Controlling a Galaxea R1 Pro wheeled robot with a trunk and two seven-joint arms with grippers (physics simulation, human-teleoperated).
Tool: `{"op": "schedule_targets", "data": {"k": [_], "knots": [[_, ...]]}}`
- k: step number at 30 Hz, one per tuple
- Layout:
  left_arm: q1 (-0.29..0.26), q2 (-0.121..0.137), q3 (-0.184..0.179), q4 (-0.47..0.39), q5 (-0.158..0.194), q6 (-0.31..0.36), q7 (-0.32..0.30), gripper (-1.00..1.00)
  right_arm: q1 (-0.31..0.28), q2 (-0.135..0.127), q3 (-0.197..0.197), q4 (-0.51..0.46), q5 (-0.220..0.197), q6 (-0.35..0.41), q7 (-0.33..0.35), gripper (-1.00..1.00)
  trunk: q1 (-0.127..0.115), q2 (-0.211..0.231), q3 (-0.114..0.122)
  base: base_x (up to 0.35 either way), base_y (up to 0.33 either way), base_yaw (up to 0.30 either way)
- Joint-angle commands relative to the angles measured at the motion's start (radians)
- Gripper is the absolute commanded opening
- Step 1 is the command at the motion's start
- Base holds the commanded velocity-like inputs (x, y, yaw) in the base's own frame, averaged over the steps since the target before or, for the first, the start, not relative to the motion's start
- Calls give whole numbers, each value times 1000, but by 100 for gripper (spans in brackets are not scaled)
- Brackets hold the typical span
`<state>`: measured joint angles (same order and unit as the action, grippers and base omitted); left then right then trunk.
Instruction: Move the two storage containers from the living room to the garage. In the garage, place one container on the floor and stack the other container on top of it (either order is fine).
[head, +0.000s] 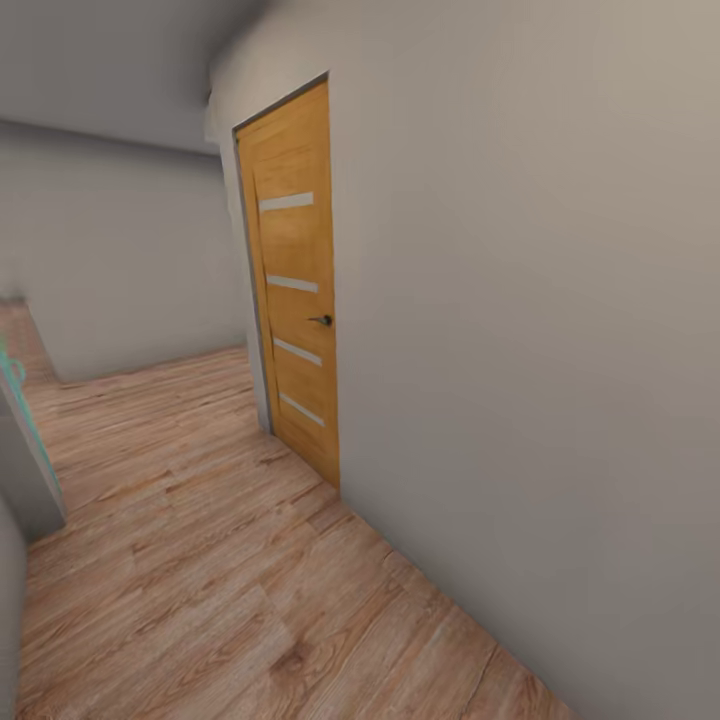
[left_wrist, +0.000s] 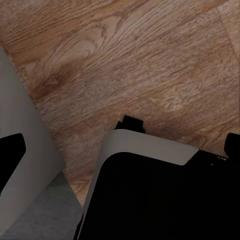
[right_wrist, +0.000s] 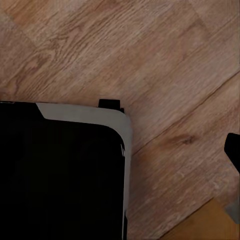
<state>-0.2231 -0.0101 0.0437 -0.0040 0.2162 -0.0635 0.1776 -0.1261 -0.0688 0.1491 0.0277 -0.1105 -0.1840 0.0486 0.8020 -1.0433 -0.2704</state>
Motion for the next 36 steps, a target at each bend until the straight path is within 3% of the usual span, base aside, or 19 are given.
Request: {"op": "schedule_targets", "data": {"k": [1, 36], "knots": [[-1, -1, 4, 1, 3, -4, 2, 100, -1, 0, 7, 3, -11, -6, 5, 100, 1, -1, -1, 321, 0, 300], [-1, -2, 4, 1, 3, -4, 2, 100, -1, 0, 4, 3, -11, -6, 5, 100, 1, -1, -1, 321, 0, 300]]}}
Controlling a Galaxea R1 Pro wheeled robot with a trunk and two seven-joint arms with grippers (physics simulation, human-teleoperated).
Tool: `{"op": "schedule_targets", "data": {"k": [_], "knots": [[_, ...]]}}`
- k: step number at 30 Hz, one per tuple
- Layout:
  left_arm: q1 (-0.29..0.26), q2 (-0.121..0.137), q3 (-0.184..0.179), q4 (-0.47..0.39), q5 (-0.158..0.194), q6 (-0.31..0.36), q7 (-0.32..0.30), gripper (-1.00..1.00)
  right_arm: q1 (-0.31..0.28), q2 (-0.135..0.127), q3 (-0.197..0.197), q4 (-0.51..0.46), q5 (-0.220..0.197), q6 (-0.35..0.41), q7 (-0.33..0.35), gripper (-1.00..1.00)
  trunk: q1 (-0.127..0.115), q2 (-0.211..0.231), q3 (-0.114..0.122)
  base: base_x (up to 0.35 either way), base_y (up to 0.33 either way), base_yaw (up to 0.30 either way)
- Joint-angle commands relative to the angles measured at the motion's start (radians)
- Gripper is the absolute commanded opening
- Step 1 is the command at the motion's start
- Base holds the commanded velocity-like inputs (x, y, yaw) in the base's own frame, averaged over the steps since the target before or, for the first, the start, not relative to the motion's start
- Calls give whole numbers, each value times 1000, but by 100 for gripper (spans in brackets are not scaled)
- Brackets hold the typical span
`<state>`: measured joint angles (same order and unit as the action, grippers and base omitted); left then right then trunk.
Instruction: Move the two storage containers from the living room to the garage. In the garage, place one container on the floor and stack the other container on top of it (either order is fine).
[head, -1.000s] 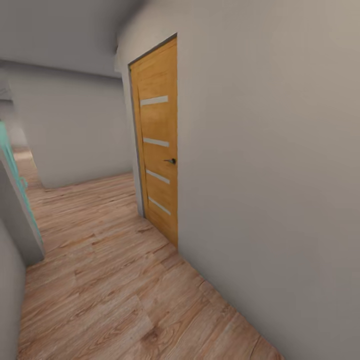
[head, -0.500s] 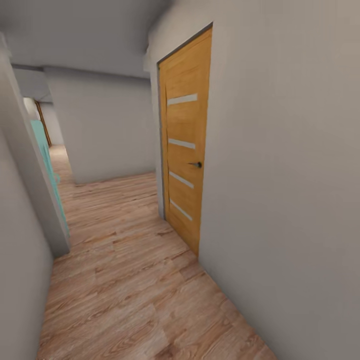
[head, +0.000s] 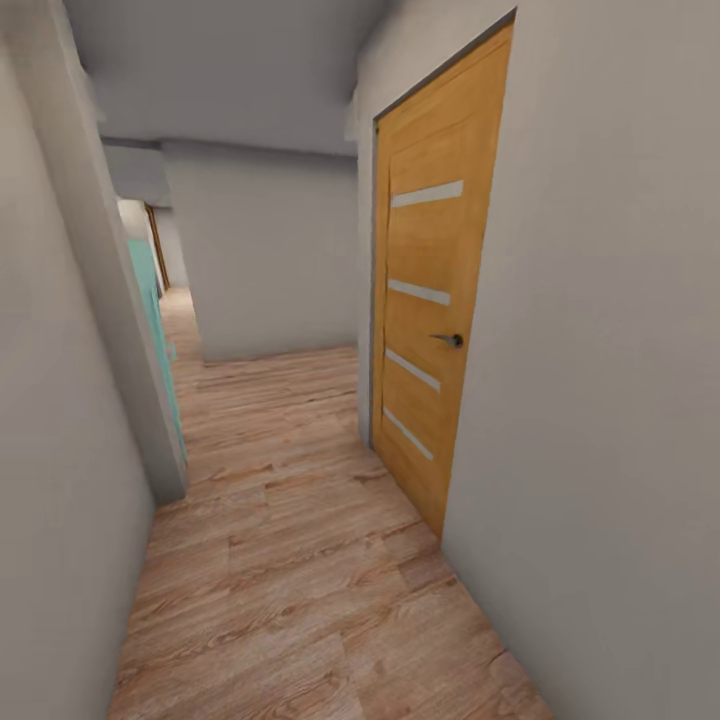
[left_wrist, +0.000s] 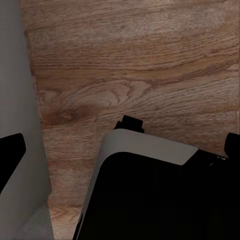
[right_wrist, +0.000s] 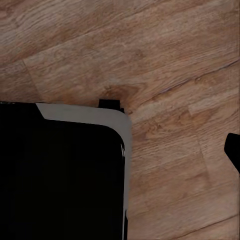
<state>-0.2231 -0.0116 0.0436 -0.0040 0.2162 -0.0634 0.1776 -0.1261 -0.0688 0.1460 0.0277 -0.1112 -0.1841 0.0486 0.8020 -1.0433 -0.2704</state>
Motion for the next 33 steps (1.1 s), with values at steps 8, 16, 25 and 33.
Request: {"op": "schedule_targets", "data": {"k": [8, 16, 25, 33], "knots": [[-1, -1, 4, 1, 3, -4, 2, 100, -1, 0, 7, 3, -12, -6, 5, 100, 1, -1, -1, 321, 0, 299], [-1, -1, 4, 1, 3, -4, 2, 100, -1, 0, 7, 3, -12, -5, 5, 100, 1, -1, -1, 321, 0, 297], [-1, -1, 4, 1, 3, -4, 2, 100, -1, 0, 7, 3, -12, -5, 5, 100, 1, -1, -1, 321, 0, 290], [-1, -1, 4, 1, 3, -4, 2, 100, -1, 0, 8, 3, -12, -5, 5, 100, 1, -1, -1, 321, 0, 265]]}}
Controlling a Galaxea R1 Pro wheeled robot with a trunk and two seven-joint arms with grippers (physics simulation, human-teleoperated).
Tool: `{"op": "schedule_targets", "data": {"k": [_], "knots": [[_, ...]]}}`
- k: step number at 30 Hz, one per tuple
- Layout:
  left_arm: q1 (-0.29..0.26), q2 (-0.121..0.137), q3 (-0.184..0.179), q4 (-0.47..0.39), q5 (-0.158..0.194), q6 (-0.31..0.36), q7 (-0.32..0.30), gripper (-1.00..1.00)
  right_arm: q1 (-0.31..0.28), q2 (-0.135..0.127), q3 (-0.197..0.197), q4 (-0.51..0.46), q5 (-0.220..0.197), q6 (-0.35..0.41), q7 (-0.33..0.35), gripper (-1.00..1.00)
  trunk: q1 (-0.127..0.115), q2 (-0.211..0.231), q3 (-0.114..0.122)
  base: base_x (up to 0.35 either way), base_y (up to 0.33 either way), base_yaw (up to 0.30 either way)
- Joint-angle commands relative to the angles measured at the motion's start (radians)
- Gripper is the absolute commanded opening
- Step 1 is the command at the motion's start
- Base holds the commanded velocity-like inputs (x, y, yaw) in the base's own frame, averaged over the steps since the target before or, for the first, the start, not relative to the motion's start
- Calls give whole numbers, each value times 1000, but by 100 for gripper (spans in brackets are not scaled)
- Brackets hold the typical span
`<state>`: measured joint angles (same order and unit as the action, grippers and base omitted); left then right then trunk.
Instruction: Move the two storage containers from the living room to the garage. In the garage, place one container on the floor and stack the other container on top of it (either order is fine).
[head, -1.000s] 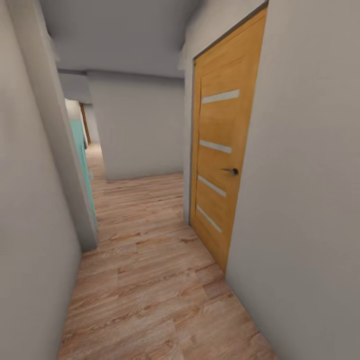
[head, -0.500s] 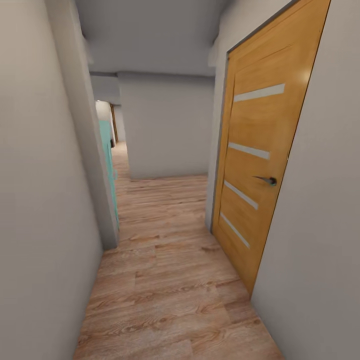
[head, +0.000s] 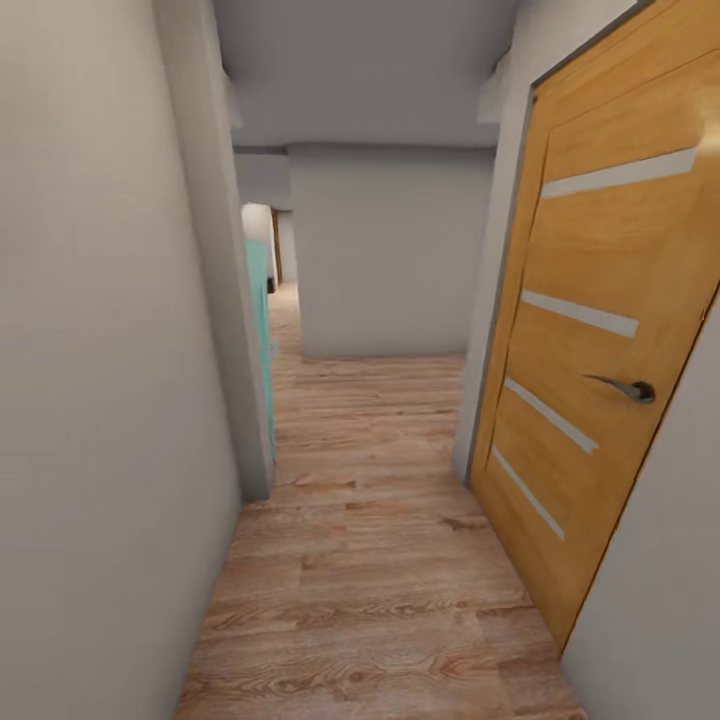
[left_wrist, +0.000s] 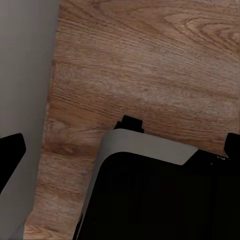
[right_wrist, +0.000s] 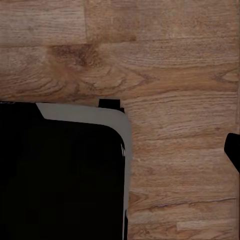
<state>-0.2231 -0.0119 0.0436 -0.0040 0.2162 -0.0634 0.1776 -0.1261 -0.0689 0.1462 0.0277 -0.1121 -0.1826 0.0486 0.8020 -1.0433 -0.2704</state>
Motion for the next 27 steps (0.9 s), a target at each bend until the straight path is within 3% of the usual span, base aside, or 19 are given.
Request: {"op": "schedule_targets", "data": {"k": [1, 27], "knots": [[-1, 0, 4, 1, 3, -4, 2, 100, -1, 0, 8, 3, -11, -6, 5, 100, 1, -1, -1, 321, 0, 113], [-1, 0, 4, 1, 2, -3, 2, 100, -1, 0, 13, 2, -4, -3, 6, 100, 1, -1, -1, 321, 0, 10]]}}
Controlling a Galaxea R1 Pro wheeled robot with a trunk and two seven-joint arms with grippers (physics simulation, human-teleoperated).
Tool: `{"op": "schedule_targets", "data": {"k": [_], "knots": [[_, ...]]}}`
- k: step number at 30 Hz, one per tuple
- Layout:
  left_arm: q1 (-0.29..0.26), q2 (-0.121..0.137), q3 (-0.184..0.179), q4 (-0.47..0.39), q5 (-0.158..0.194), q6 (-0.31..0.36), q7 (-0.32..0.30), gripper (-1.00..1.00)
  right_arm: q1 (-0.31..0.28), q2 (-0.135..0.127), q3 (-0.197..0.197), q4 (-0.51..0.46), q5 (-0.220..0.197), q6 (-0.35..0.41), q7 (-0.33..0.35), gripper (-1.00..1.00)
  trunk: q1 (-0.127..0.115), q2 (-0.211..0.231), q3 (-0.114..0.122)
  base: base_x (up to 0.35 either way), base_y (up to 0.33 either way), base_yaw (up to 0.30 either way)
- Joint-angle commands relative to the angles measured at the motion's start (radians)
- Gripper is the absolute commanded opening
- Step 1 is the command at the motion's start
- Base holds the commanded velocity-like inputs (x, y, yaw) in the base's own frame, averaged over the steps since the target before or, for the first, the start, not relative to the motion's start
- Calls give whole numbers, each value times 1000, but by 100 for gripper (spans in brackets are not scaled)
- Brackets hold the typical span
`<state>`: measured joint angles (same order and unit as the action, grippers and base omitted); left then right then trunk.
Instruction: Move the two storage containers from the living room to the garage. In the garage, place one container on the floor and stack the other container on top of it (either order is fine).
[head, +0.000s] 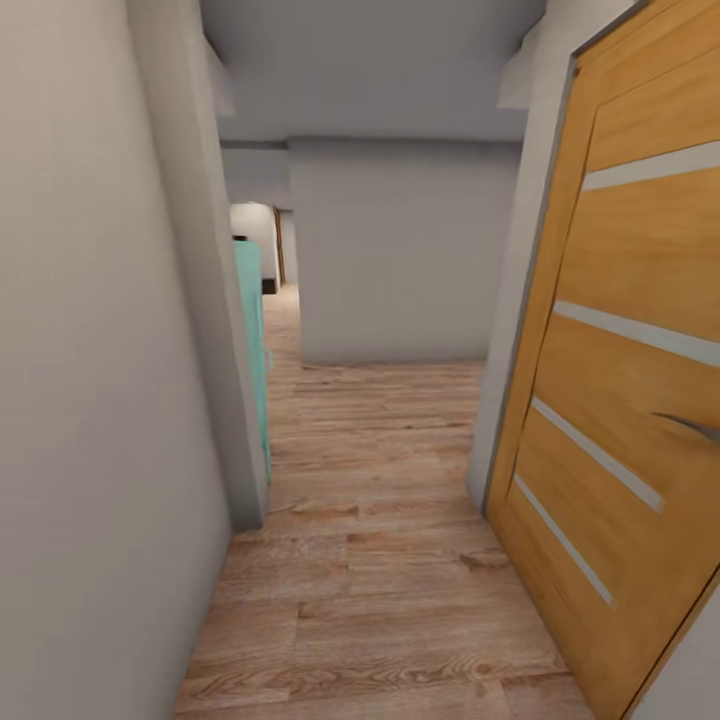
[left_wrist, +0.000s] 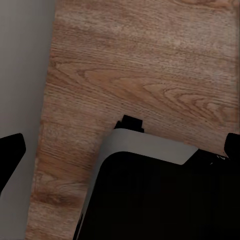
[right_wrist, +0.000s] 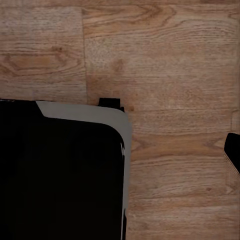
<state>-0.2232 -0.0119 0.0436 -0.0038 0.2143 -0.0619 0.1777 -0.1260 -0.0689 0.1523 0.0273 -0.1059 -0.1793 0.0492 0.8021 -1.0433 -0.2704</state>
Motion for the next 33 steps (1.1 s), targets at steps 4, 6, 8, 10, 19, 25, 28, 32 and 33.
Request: {"op": "schedule_targets", "data": {"k": [4, 6, 8, 10, 19, 25, 28, 32, 33], "knots": [[-1, 0, 4, 1, 3, -4, 2, 100, -1, 0, 8, 3, -11, -6, 5, 100, 1, -1, -1, 321, -5, 0], [-1, 0, 4, 1, 3, -4, 2, 100, -1, 0, 9, 3, -10, -7, 5, 100, 1, -1, -1, 321, -44, 0], [-1, 0, 4, 1, 3, -4, 2, 100, -1, 0, 9, 3, -10, -7, 5, 100, 1, -1, -1, 321, -81, 0], [-1, 0, 4, 1, 3, -4, 2, 100, -1, 0, 9, 3, -11, -8, 5, 100, 1, -1, -1, 321, -104, 0], [-1, 0, 4, 1, 3, -5, 2, 100, -1, 0, 9, 3, -11, -8, 5, 100, 1, -1, -1, 311, -159, 0], [-1, 1, 4, 1, 3, -4, 2, 100, -1, 0, 9, 3, -11, -8, 5, 100, 1, -1, -1, 295, -161, 0], [-1, 1, 4, 1, 3, -3, 2, 100, -1, 0, 9, 3, -11, -8, 5, 100, 1, -1, -1, 316, -37, 27], [-1, 1, 4, 1, 3, -3, 2, 100, -1, 0, 9, 3, -11, -8, 5, 100, 1, -1, -1, 320, -10, 191], [-1, 1, 4, 1, 4, -3, 2, 100, -1, 0, 9, 3, -11, -8, 5, 100, 1, -1, -1, 321, -4, 242]]}}
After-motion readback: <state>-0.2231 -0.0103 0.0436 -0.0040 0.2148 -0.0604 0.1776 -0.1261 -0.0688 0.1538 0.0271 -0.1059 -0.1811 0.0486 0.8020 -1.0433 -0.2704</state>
